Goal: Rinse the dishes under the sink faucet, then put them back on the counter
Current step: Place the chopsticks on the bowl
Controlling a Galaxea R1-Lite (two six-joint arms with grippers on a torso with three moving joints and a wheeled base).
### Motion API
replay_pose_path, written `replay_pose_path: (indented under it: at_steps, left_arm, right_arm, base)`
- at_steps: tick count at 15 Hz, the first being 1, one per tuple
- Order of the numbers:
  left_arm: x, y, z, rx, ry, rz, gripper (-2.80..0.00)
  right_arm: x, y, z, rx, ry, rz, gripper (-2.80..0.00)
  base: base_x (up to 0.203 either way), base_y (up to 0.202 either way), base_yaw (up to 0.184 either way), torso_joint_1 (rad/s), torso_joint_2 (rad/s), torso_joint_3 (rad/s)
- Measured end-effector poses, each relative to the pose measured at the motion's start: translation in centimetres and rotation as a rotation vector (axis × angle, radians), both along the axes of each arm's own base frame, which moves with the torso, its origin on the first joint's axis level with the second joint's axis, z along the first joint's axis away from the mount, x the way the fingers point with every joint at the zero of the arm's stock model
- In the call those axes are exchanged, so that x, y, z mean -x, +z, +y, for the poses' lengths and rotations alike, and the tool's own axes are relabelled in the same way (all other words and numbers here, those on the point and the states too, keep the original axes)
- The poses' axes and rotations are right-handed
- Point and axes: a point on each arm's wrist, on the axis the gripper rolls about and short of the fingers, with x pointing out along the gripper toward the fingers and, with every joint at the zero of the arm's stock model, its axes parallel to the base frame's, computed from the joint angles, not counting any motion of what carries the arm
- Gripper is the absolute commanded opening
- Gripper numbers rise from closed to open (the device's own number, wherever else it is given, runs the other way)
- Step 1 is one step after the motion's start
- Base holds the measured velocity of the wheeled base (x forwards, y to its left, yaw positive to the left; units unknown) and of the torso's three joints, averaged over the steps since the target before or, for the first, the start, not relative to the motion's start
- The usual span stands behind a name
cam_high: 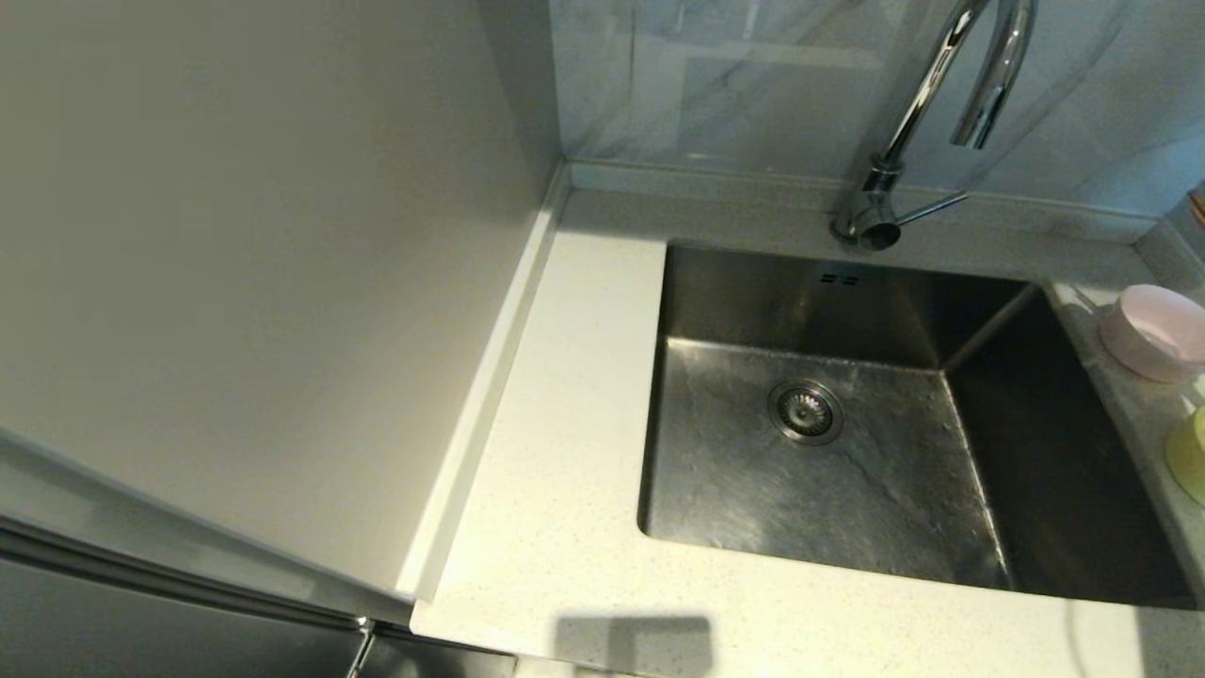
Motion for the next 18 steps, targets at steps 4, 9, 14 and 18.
replay_pose_path:
  at_steps: [4, 9, 14, 18]
  left_arm:
    - [0.0, 0.0, 0.0, 0.000, -0.001, 0.000, -2.80]
    - [0.0, 0.0, 0.0, 0.000, 0.000, 0.000, -2.80]
    - [0.0, 0.0, 0.0, 0.000, 0.000, 0.000, -2.80]
    - [0.0, 0.0, 0.0, 0.000, 0.000, 0.000, -2.80]
  right_arm:
    - [-0.6, 1.1, 1.7, 0.022, -0.013, -0.021, -2.80]
    - [-0.7, 0.2, 3.5, -0.074, -0.283, 0.080, -2.80]
    - [-1.1, -1.0, 3.6, -0.134, -0.336, 0.147, -2.80]
    - [-2.5, -1.5, 3.0, -0.146, -0.338, 0.145, -2.80]
  base:
    - [0.000, 0.000, 0.000, 0.000, 0.00, 0.000]
    - [0.000, 0.000, 0.000, 0.000, 0.00, 0.000]
    - [0.000, 0.000, 0.000, 0.000, 0.00, 0.000]
    - [0.000, 0.000, 0.000, 0.000, 0.00, 0.000]
